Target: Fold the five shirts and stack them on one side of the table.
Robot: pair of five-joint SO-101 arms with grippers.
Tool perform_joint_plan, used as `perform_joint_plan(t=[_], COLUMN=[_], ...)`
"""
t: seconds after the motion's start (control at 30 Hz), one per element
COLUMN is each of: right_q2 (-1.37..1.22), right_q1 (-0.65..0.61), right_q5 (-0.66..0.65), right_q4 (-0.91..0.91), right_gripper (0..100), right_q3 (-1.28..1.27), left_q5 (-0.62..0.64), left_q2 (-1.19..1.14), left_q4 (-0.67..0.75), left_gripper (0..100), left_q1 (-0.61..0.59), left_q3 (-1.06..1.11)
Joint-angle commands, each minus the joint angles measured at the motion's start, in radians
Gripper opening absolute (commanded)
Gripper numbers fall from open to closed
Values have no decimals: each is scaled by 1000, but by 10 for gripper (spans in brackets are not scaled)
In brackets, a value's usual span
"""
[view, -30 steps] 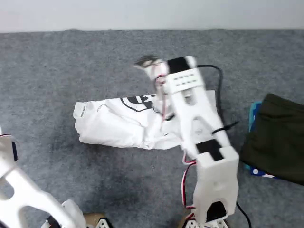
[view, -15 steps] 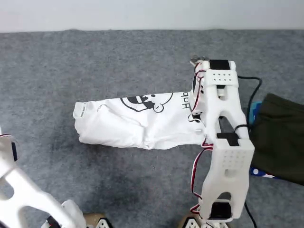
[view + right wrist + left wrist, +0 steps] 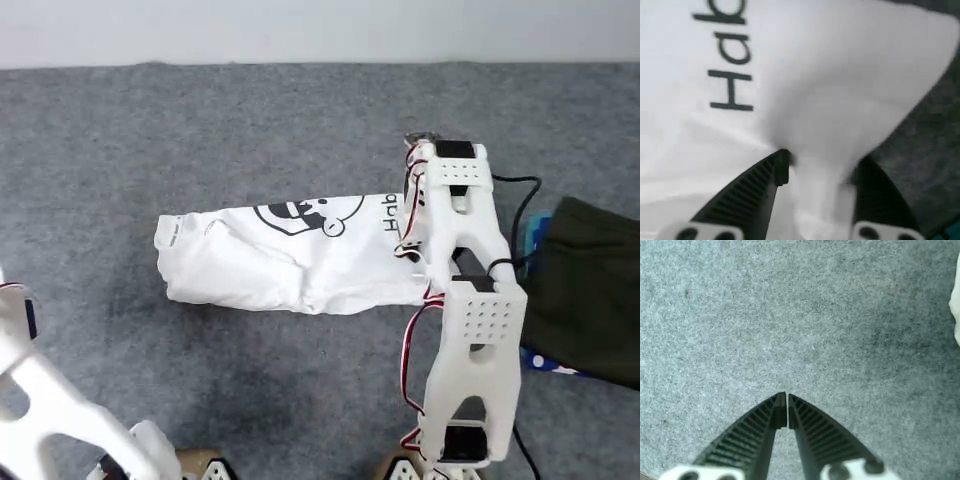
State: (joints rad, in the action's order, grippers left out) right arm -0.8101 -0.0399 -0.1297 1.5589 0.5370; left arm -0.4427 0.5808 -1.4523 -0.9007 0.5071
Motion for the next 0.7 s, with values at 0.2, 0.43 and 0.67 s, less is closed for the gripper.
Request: perform_joint_plan(t=[0.2,0.43,0.67], right_q2=[137,344,438], right_q1=[-24,-160,-361], right_q5=[-94,-146,-146], right_q4=[58,156,162], right_gripper=[9,9,9], right_q3=[-5,-5,-5], left_q5=[6,9,9], left_q2=[32,34,34], left_q4=[12,12,-3], left_gripper=[14,14,14], left_q1=[-2,-2,-2], left_q3=[-8,-8,-8])
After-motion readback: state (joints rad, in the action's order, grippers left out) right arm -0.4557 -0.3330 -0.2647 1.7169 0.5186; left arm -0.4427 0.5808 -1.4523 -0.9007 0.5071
